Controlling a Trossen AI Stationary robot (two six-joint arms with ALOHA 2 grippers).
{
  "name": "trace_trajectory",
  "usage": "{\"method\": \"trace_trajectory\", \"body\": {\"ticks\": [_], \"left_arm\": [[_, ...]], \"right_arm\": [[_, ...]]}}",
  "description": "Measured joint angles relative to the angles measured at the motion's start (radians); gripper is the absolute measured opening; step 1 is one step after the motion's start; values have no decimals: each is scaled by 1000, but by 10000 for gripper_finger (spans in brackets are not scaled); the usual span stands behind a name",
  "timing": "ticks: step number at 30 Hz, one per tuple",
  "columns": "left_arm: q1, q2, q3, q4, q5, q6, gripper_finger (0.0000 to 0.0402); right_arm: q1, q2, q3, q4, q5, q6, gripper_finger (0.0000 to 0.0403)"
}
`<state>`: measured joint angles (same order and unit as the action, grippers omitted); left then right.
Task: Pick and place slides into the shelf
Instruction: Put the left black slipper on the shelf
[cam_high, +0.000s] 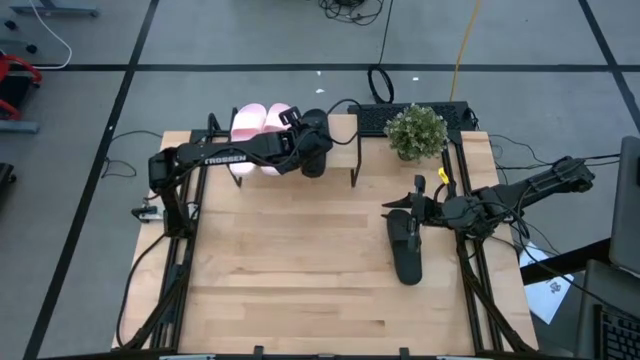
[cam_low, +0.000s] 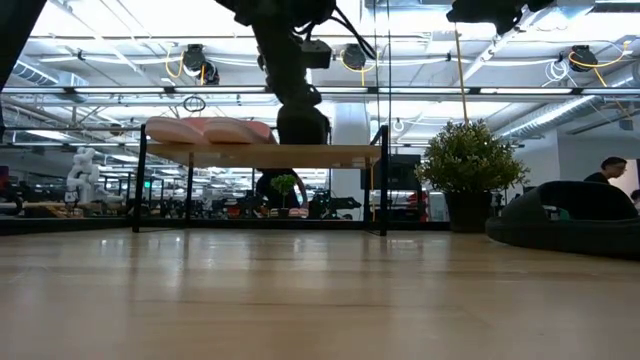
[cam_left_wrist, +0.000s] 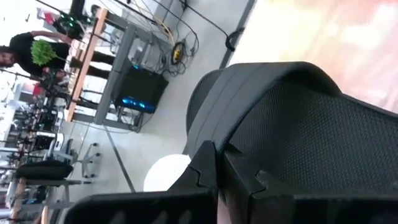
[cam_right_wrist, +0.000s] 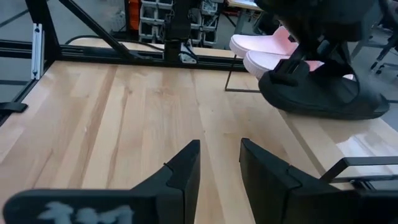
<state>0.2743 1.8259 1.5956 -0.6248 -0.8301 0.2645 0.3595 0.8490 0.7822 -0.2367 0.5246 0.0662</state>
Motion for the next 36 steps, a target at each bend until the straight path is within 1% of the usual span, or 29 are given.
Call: {"method": "trace_trajectory", "body": {"ticks": [2,6,9,16,20,27,29,34,36], "left_arm": [[7,-1,-12,47,1,27,0],[31,-1,-24,81,11,53,0],[53,-2,-23,81,44,57,0],[78,-1,-23,74,53,67,0],[79,-2,-37,91,96,61,0],[76,-7,-114,128,92,44,0],[72,-6,-119,125,87,40,0],[72,-6,-121,121,89,22,1],[72,-13,-123,115,89,17,9]], "right_arm": [[0,0,0,0,1,0,105],[0,0,0,0,3,22,105],[0,0,0,1,3,38,105],[0,0,0,1,30,78,105],[0,0,0,1,56,78,105],[0,0,0,2,61,78,105],[0,0,0,10,80,79,105],[0,0,-1,68,81,63,105],[0,0,-1,82,81,53,105]]}}
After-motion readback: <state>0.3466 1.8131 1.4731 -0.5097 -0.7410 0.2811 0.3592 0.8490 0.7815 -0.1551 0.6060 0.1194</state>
